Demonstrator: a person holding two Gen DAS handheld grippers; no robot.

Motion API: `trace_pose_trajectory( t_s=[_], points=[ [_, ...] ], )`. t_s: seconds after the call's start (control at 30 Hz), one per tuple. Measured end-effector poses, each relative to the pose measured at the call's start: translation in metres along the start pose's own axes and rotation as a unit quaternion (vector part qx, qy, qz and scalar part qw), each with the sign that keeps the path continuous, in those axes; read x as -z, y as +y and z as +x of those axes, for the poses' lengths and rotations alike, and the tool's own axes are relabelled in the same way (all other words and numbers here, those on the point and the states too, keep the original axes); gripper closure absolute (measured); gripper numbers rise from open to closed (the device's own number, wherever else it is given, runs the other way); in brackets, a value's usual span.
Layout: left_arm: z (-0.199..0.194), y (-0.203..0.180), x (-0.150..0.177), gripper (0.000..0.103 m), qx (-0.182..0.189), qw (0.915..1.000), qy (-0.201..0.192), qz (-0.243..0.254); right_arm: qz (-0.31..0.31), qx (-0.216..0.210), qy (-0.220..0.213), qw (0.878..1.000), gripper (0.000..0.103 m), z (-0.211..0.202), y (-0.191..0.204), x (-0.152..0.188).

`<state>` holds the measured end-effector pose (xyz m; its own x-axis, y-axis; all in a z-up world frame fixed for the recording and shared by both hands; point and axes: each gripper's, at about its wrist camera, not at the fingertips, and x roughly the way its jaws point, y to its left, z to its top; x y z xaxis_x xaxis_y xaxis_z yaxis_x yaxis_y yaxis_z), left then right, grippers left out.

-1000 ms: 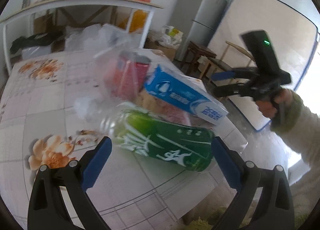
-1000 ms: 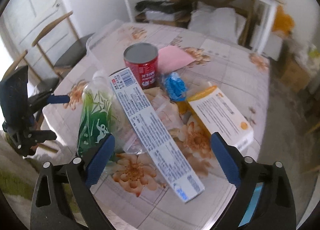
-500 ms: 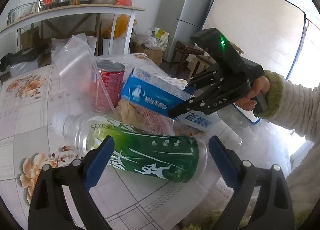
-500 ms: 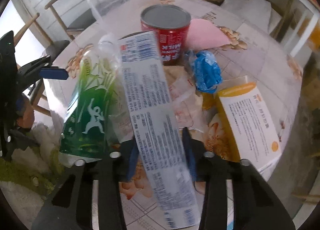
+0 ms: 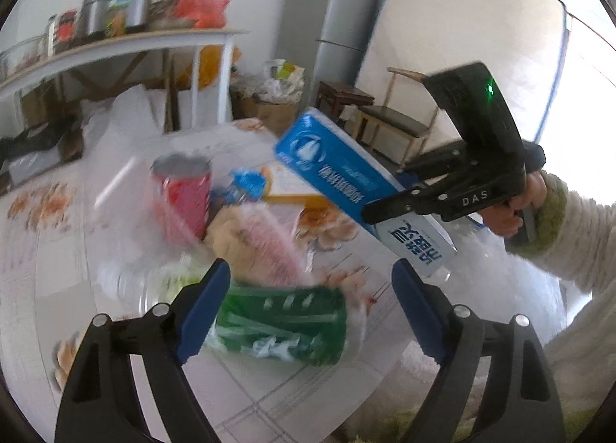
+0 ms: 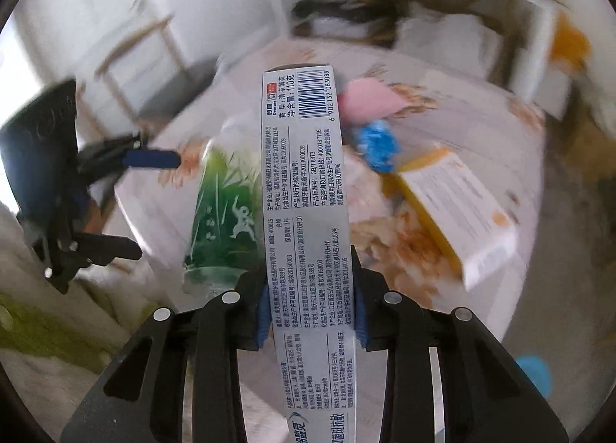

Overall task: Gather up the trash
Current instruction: 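Grasp the white orange-labelled medicine box with the left gripper while the right gripper holds the toothpaste box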

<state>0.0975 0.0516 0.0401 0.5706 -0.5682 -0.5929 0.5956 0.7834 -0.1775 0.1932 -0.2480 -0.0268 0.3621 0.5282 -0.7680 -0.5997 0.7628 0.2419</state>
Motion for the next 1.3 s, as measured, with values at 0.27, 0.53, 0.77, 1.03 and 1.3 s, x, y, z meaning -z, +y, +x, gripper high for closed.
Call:
trace_pose_trajectory(
  t_s=[0.27, 0.53, 0.77, 1.03, 1.3],
  points=[
    [0.039, -0.036, -0.077, 0.019, 0.018, 0.9864, 0.053, 0.155, 0.284, 0.018, -0.059, 0.957, 0.072, -0.039, -0.064, 0.072],
    [0.151, -0.081, -0.124, 0.01, 0.046, 0.8691, 0.2, 0.45, 0.362, -0.013, -0.092, 0.927, 0.072, -0.044, -0.076, 0.104],
    [0.244, -0.058, -0.123, 0.009, 0.062, 0.8004, 0.307, 0.511, 0.388, -0.027, -0.117, 0.914, 0.072, -0.044, -0.091, 0.115],
    [0.291, -0.043, -0.115, 0.009, 0.104, 0.7782, 0.376, 0.492, 0.407, -0.036, -0.109, 0.906, 0.072, -0.04, -0.109, 0.127],
    [0.312, -0.04, -0.1, 0.011, 0.099, 0.763, 0.399, 0.499, 0.413, -0.045, -0.105, 0.904, 0.072, -0.034, -0.112, 0.127]
  ],
)
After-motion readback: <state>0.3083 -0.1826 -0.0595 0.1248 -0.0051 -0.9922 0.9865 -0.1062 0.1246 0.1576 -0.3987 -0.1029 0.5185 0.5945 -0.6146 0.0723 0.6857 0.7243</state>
